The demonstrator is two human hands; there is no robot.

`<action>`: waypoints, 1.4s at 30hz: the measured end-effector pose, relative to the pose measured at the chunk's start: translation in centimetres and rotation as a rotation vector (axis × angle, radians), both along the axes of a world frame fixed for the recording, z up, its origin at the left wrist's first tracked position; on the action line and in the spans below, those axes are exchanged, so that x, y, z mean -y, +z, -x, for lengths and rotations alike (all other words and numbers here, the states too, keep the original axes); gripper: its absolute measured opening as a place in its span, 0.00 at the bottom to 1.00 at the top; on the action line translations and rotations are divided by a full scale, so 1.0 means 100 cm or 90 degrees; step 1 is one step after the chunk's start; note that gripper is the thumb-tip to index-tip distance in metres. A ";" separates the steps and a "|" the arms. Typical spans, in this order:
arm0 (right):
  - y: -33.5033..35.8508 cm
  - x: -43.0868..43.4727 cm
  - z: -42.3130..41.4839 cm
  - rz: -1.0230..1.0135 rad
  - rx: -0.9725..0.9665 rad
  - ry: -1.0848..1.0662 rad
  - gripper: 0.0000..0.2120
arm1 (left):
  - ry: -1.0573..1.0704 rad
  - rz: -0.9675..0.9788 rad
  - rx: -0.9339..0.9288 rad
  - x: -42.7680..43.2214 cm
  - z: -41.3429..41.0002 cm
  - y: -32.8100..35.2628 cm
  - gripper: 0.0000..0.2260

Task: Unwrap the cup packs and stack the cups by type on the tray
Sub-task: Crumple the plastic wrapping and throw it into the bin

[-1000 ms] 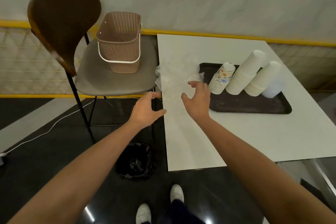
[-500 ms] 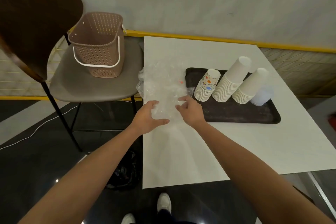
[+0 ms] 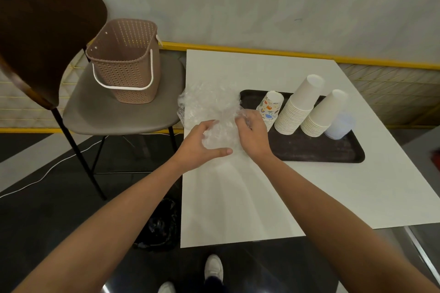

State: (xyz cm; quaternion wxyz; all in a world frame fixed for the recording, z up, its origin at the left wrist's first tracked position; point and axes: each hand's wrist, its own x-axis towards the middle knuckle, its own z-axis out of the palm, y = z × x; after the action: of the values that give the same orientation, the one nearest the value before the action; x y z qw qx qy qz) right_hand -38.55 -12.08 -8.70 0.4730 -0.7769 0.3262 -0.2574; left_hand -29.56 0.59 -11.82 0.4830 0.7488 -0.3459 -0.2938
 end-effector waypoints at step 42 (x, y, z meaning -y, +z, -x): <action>0.018 0.012 -0.003 0.070 0.109 0.071 0.12 | 0.091 0.066 -0.223 0.043 -0.013 0.052 0.21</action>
State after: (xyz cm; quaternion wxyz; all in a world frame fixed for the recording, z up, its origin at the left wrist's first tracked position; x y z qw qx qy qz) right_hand -38.26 -13.25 -6.88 0.4693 -0.7938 0.2262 -0.3137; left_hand -28.27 -3.74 -6.65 0.5937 0.6828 -0.2171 -0.3663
